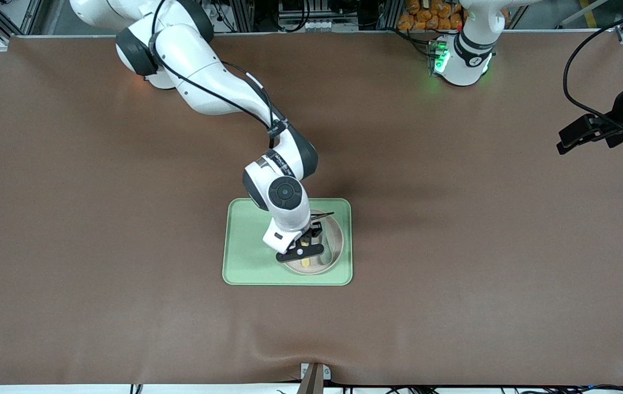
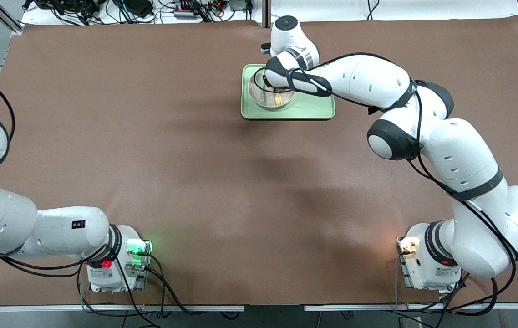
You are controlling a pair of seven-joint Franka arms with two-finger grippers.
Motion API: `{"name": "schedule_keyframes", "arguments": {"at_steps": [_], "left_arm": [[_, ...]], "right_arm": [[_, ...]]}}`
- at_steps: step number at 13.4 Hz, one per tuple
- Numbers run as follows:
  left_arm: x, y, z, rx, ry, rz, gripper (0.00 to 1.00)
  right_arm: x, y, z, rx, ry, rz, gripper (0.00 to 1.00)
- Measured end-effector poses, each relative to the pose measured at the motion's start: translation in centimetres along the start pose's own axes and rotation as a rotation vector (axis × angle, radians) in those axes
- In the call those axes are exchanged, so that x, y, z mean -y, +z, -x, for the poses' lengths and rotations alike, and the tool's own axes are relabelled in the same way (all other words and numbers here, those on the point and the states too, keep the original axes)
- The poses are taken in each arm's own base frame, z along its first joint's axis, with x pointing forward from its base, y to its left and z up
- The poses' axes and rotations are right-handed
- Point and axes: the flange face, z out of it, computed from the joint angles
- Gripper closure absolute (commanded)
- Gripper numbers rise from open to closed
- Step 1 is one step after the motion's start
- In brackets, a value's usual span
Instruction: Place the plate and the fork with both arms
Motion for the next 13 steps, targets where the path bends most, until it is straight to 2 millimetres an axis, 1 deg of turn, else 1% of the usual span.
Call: {"name": "schedule_keyframes", "arguments": {"at_steps": [5, 9, 12, 13], "left_arm": [[-0.05, -0.65, 0.78, 0.008, 0.003, -0.003, 0.00], [-0.04, -0.84, 0.91, 0.005, 0.003, -0.003, 0.00], [-0.05, -0.85, 0.92, 0.005, 0.003, -0.003, 0.00], [-0.05, -0.86, 0.92, 0.005, 0.003, -0.003, 0.00]], "right_arm": [[0.06, 0.00, 0.03, 0.000, -0.001, 0.000, 0.57], [0.43, 0.26, 0.29, 0.003, -0.004, 0.001, 0.66], [0.63, 0.51, 0.45, 0.006, -0.006, 0.003, 0.97], [0.63, 0.50, 0.45, 0.006, -0.006, 0.002, 0.98]]}}
